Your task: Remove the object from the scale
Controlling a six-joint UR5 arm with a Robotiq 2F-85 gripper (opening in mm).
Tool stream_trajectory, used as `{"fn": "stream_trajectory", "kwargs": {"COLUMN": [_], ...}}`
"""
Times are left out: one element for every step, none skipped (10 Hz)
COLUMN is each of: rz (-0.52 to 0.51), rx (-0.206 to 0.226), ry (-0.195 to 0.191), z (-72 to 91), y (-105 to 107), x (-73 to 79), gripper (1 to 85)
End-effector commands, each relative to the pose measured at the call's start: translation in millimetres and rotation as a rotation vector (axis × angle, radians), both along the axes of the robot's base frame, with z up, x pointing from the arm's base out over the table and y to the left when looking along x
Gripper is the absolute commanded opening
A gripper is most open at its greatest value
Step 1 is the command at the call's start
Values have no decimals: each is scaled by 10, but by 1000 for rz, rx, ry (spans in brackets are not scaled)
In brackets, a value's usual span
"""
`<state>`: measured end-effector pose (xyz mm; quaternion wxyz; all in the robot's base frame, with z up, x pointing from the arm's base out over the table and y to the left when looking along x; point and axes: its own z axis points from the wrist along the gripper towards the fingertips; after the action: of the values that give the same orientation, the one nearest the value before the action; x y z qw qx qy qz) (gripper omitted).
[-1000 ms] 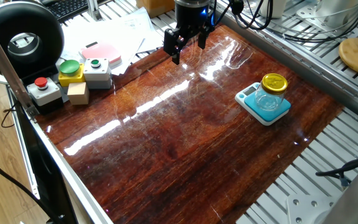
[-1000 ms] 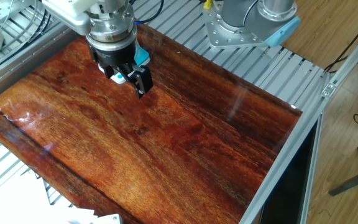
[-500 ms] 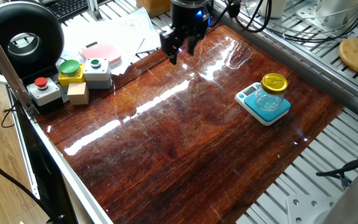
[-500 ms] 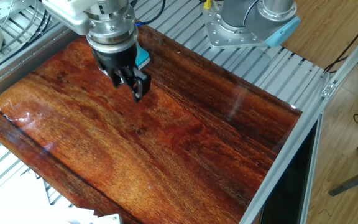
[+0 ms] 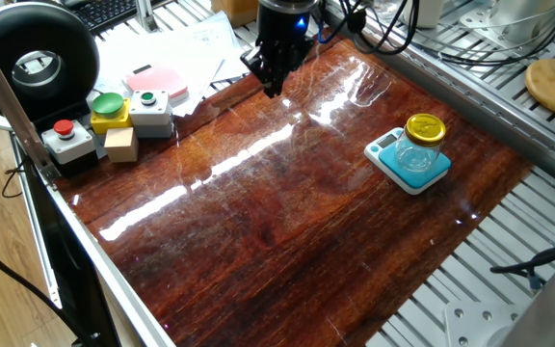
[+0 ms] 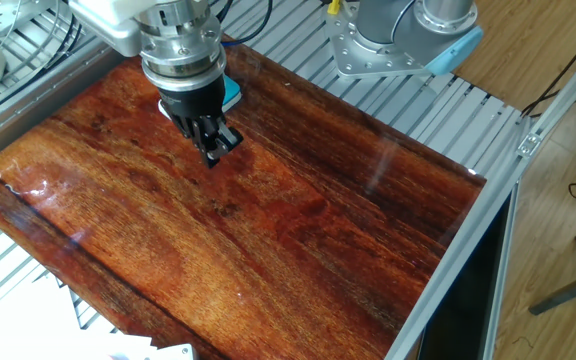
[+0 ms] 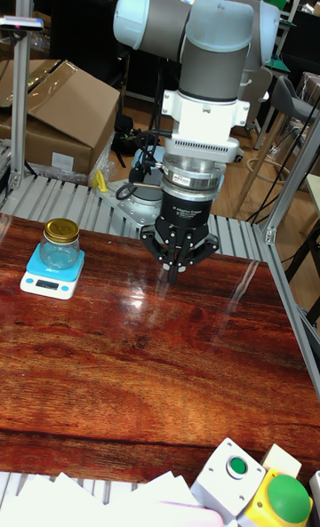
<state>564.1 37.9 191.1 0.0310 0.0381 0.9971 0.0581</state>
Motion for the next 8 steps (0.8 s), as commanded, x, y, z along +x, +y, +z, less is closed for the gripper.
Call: {"fn": "stream_trajectory", "kwargs": {"rz": [-5,-2,-2,-2,1,5,10,12], "rx": [12,8,7,2,-4,-11,-19,-28], "ry": [-7,-7,-7,-9,-9,-10,-7,-3], "z": [19,18,15,8,4,10,15,21], "y": [37,30,27,22,13,3,-10,-19], "x": [29,29,31,39,43,51,52,52], "gripper": [10,10,10,10,10,10,10,10]}}
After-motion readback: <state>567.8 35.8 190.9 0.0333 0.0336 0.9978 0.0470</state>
